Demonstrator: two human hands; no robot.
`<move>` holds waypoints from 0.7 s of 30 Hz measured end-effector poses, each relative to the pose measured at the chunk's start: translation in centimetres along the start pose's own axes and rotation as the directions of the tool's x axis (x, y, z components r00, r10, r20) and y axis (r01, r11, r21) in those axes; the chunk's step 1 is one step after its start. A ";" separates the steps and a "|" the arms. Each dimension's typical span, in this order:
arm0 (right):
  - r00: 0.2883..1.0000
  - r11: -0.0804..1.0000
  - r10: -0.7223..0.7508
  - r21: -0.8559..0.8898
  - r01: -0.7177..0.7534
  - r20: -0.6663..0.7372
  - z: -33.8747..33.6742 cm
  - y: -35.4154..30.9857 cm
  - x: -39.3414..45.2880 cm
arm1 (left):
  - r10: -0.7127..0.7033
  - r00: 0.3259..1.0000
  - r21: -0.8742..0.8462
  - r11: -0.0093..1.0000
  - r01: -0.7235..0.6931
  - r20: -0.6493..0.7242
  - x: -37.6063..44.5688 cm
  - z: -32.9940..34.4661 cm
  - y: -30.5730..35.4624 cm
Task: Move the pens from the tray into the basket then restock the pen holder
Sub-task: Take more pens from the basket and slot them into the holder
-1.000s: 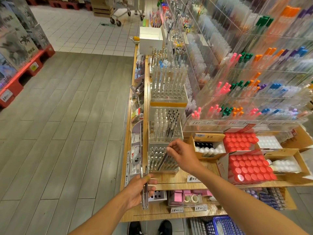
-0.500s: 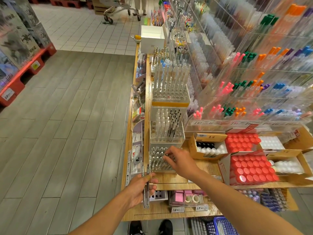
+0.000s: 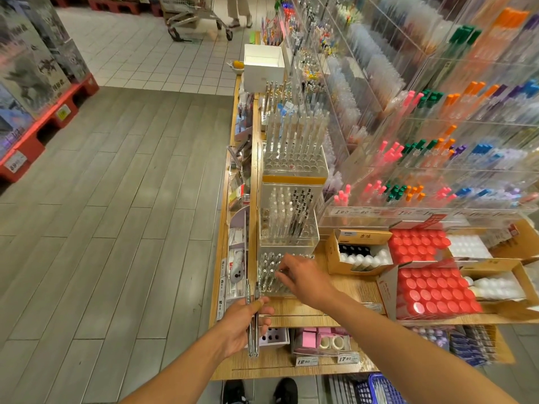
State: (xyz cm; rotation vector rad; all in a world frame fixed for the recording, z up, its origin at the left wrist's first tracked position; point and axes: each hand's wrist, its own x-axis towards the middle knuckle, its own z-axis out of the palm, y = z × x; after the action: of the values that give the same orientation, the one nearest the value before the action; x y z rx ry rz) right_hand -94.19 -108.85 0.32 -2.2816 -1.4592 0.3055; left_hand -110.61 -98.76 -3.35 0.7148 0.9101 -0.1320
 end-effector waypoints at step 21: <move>0.959 0.960 0.163 0.188 -0.208 0.231 -1.0 -2.4 0.5 | 0.054 0.998 0.046 0.997 -0.056 0.024 -0.4 0.3 0.1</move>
State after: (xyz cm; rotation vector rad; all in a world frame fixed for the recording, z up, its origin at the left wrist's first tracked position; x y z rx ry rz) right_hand -95.52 -107.77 2.31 -2.2684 -1.2388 0.7474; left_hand -110.63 -98.90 -2.87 0.7799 0.8673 -0.1127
